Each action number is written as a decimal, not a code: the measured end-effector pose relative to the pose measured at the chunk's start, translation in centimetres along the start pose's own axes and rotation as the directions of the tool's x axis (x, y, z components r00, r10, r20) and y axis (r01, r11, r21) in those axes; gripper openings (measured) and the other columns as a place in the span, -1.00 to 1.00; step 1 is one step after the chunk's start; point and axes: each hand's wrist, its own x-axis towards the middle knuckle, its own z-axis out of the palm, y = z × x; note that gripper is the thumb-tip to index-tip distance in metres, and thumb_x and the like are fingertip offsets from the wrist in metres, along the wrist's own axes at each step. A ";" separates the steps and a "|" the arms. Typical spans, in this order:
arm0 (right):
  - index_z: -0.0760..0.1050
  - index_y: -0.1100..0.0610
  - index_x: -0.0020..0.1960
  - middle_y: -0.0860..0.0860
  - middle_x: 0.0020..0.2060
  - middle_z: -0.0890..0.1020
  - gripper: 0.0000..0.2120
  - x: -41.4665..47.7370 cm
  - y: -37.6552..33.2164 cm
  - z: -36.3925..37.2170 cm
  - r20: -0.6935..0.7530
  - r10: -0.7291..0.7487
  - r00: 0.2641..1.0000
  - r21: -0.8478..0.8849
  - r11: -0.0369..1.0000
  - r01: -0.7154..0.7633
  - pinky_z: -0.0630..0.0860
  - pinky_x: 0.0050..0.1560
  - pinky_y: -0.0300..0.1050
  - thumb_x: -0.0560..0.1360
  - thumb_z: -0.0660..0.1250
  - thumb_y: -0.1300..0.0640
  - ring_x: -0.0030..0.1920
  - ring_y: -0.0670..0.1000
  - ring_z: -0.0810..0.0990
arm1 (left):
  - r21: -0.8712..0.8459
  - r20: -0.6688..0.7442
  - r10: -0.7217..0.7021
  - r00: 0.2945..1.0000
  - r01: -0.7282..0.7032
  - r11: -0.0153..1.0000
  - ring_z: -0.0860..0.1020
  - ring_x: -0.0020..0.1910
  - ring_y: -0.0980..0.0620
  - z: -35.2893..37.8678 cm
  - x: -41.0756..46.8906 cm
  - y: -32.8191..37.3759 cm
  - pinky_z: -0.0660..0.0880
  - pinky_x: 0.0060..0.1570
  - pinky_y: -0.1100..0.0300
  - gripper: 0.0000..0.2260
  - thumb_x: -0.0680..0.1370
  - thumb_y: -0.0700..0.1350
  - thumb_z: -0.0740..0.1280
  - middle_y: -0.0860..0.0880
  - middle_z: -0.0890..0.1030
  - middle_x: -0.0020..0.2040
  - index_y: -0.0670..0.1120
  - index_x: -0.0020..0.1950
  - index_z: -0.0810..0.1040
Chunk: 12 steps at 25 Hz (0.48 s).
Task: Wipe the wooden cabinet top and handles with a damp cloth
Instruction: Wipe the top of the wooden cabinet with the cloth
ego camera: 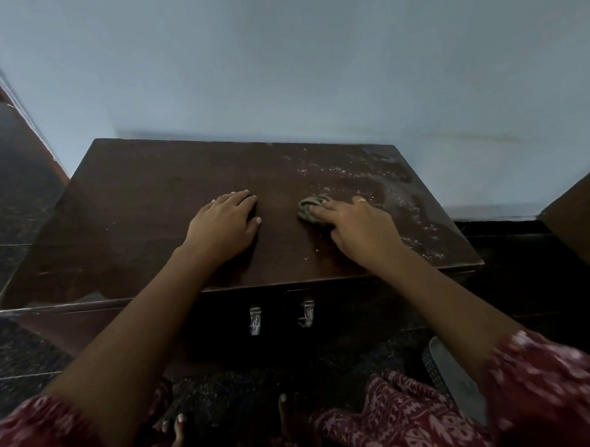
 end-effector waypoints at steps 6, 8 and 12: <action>0.26 0.08 0.43 0.09 0.38 0.43 -0.52 2.0 -3.7 0.3 -0.083 -0.015 0.996 0.066 0.998 0.021 0.43 0.21 0.05 0.53 0.09 0.03 0.36 0.16 0.34 | 0.032 -0.034 -0.006 0.999 0.008 0.999 0.20 0.51 -0.03 -0.1 0.5 0.3 0.16 0.45 -0.04 -0.57 0.61 0.02 0.09 -0.01 0.29 0.51 -0.04 0.47 0.27; 0.29 0.13 0.41 0.09 0.38 0.44 -0.53 0.6 -4.3 0.7 -0.147 -0.122 0.982 0.077 0.988 0.134 0.43 0.18 0.03 0.51 0.13 0.06 0.32 0.16 0.38 | 0.059 -0.134 -0.024 0.991 0.032 0.998 0.18 0.52 -0.02 0.3 0.3 0.6 0.00 0.49 -0.05 -0.61 0.63 0.01 0.04 -0.02 0.35 0.47 -0.04 0.43 0.34; 0.54 0.10 0.21 0.01 0.13 0.67 -0.56 -1.9 -2.6 1.8 -0.263 -0.297 0.918 -0.012 0.952 0.305 0.55 -0.19 -0.09 0.40 0.12 0.08 -0.04 0.16 0.62 | -0.026 -0.184 0.099 0.978 -0.106 0.994 0.17 0.53 0.00 0.3 0.2 1.5 0.02 0.49 -0.02 -0.61 0.62 0.06 0.03 0.00 0.36 0.47 0.02 0.39 0.40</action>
